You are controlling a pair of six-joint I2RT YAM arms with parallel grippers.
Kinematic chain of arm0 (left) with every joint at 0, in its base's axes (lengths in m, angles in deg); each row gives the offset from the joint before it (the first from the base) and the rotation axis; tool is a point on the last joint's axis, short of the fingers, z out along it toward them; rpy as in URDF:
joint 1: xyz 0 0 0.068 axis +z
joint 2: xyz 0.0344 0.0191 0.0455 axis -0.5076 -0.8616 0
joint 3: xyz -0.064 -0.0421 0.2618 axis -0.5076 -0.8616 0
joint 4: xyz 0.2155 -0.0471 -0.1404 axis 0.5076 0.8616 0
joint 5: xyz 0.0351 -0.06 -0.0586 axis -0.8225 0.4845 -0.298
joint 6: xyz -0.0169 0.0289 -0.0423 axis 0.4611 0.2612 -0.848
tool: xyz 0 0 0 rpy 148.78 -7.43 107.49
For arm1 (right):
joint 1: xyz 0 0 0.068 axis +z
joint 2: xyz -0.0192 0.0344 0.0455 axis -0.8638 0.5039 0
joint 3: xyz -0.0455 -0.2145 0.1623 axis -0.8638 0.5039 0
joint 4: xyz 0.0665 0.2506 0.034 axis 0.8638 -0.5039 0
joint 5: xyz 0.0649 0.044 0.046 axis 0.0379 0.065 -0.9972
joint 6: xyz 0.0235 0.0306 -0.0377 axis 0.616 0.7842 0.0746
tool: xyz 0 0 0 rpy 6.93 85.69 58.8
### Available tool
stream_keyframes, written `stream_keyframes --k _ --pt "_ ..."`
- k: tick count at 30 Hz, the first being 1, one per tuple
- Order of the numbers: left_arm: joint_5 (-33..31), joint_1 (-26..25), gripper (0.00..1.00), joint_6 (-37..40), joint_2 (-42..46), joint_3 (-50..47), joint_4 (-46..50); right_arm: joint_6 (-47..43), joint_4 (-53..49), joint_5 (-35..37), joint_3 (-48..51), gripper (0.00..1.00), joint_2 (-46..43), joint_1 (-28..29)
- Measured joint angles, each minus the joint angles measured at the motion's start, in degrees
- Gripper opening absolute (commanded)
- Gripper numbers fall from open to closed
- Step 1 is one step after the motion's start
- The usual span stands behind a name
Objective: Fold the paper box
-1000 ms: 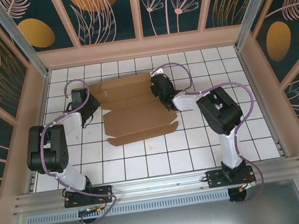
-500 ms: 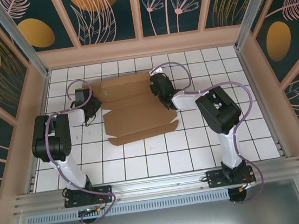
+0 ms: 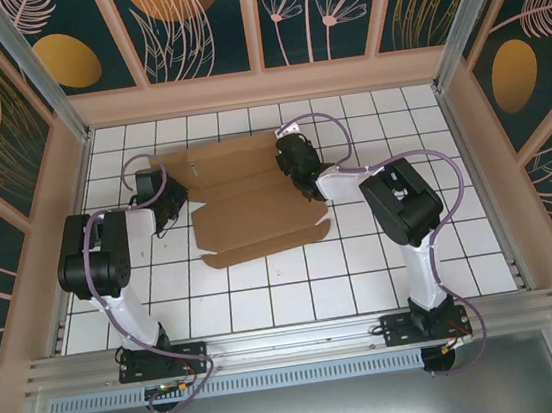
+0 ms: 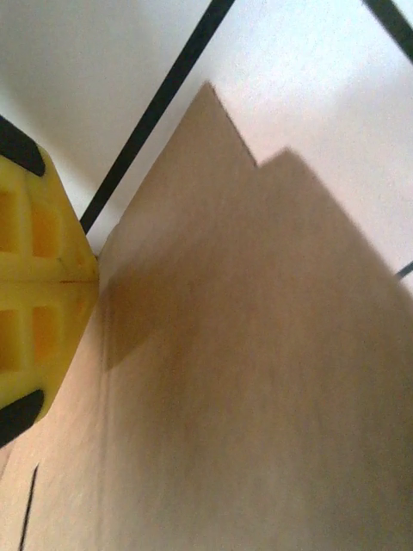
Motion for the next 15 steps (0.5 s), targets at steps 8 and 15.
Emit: stream_keyframes --k 8,15 --pt "5.9 -3.0 0.0 0.0 1.9 -0.4 -0.1 0.0 0.0 -0.1 -0.7 0.0 0.5 0.0" --pt "6.1 -6.8 0.0 -1.0 0.6 -0.4 -0.4 0.0 0.0 -0.2 -0.9 0.0 0.7 0.0"
